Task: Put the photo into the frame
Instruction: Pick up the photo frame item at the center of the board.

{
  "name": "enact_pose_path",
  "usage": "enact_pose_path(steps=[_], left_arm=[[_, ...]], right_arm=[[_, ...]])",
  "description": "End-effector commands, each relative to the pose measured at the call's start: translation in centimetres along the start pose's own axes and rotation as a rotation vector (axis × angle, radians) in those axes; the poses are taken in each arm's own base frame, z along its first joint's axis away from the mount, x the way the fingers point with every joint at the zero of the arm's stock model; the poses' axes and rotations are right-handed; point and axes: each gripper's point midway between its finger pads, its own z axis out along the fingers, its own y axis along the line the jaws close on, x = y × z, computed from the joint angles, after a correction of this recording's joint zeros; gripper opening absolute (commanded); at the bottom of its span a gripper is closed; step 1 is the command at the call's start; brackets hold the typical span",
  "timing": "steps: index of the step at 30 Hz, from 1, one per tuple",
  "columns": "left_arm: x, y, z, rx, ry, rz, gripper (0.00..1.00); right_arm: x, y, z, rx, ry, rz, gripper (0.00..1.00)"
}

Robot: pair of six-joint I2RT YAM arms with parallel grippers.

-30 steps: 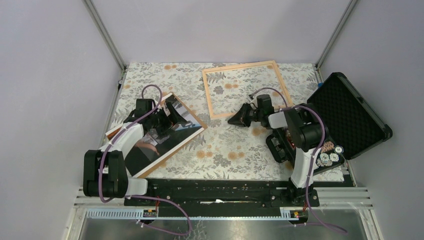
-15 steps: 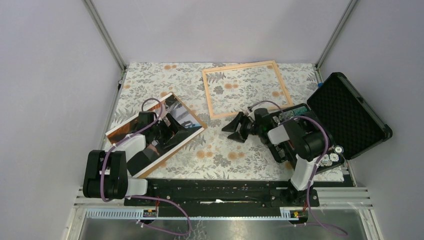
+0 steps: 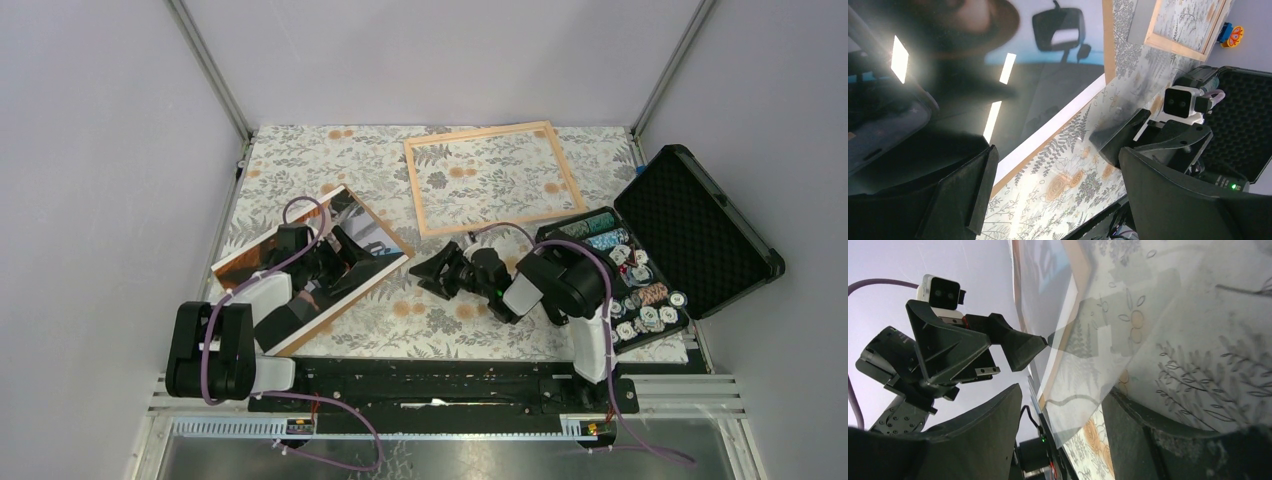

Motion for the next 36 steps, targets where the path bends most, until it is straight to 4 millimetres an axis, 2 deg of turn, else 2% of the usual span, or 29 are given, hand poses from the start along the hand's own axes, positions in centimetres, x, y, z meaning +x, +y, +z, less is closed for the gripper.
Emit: enact_pose_path(steps=[1,5,9,12,14,18,23,29,34,36], left_arm=[[-0.1,-0.9,-0.5,0.048,-0.019,0.033,0.99],[-0.3,-1.3,-0.8,0.058,-0.025,0.057,0.99],[-0.7,-1.8,-1.2,0.064,-0.053,0.093,0.99],[-0.9,-3.2,-1.8,0.100,-0.067,0.128,0.99],[-1.2,-4.5,-2.3,0.123,-0.079,0.157,0.99],[-2.3,-7.7,-4.0,0.158,-0.125,0.228,0.99],[-3.9,-12.5,-6.7,0.221,-0.215,0.337,0.99],[-6.7,-17.2,-8.6,0.293,-0.312,0.396,0.99],[-8.5,-21.3,-10.7,0.379,-0.386,0.412,0.99],[-9.2,-22.6,-11.6,0.403,-0.420,0.415,0.99]], right_arm=[[0.3,0.9,1.4,-0.061,-0.125,0.004,0.66],[1.2,1.1,2.7,-0.122,-0.137,0.042,0.66],[0.5,0.3,3.2,-0.118,-0.177,0.031,0.64],[0.4,-0.3,3.5,-0.102,-0.183,0.014,0.56],[0.5,-0.3,3.8,-0.098,-0.175,0.010,0.49],[0.2,-0.1,3.7,-0.100,-0.195,-0.002,0.44],[-0.4,1.6,4.3,-0.139,-0.214,-0.040,0.39],[-0.9,3.8,4.6,-0.174,-0.221,-0.116,0.16],[-1.4,5.7,3.8,-0.157,-0.205,-0.253,0.00],[-2.2,6.4,3.2,-0.125,-0.214,-0.319,0.00]])
